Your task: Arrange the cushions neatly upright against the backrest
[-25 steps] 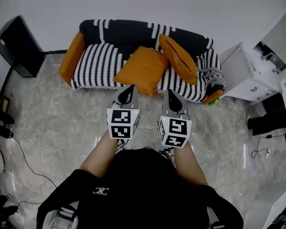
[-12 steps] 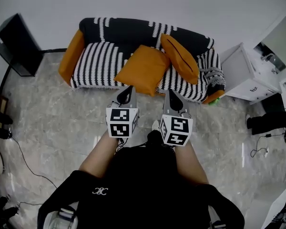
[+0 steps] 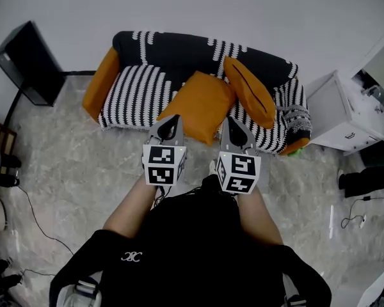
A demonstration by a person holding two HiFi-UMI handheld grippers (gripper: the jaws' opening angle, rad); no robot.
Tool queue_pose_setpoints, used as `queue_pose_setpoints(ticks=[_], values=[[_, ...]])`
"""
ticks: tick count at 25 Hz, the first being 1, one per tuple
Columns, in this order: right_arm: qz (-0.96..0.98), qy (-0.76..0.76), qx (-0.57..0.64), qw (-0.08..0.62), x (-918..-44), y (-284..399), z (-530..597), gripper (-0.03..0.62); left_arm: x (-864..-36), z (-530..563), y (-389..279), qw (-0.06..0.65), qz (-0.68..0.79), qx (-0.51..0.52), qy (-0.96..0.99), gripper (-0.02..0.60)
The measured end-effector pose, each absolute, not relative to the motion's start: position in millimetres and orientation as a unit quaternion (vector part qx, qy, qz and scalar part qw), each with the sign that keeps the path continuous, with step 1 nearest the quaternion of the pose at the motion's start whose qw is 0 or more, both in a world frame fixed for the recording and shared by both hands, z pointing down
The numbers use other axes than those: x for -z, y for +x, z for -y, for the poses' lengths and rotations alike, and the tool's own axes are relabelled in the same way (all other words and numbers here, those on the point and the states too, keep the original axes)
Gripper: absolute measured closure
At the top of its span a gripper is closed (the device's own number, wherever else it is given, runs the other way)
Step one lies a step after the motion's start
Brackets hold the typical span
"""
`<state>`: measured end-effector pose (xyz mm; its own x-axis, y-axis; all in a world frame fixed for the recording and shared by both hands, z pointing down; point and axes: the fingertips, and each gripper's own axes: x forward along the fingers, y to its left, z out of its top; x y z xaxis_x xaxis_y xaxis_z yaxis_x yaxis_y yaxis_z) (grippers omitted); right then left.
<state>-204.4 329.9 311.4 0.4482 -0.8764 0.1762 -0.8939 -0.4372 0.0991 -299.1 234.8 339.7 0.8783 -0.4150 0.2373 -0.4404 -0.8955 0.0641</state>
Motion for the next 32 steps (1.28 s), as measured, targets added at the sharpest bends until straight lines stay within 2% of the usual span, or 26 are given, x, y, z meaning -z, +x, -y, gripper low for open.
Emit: queue_pose_setpoints(ticks=[7,13,21,27,32], values=[[0.539,0.836,-0.053,0.086,-321,-113,-275,0.588,-353,-185,-212,0.101,0.23,-0.113,0.961,0.575],[0.539,0.833,-0.092,0.078,-339,-15,-239,0.588,-365,-150,-127,0.088,0.246,-0.144,0.954,0.575],[0.567,0.804,-0.145,0.107,-379,89,-183,0.588,-402,-103,-34,0.132,0.281,-0.189,0.932,0.575],[0.591,0.773,-0.181,0.142,-432,148,-149,0.588,-451,-77,-3,0.178,0.336,-0.23,0.896,0.575],[0.596,0.757,-0.203,0.175,-489,179,-117,0.588,-505,-58,-7,0.22,0.378,-0.255,0.862,0.575]])
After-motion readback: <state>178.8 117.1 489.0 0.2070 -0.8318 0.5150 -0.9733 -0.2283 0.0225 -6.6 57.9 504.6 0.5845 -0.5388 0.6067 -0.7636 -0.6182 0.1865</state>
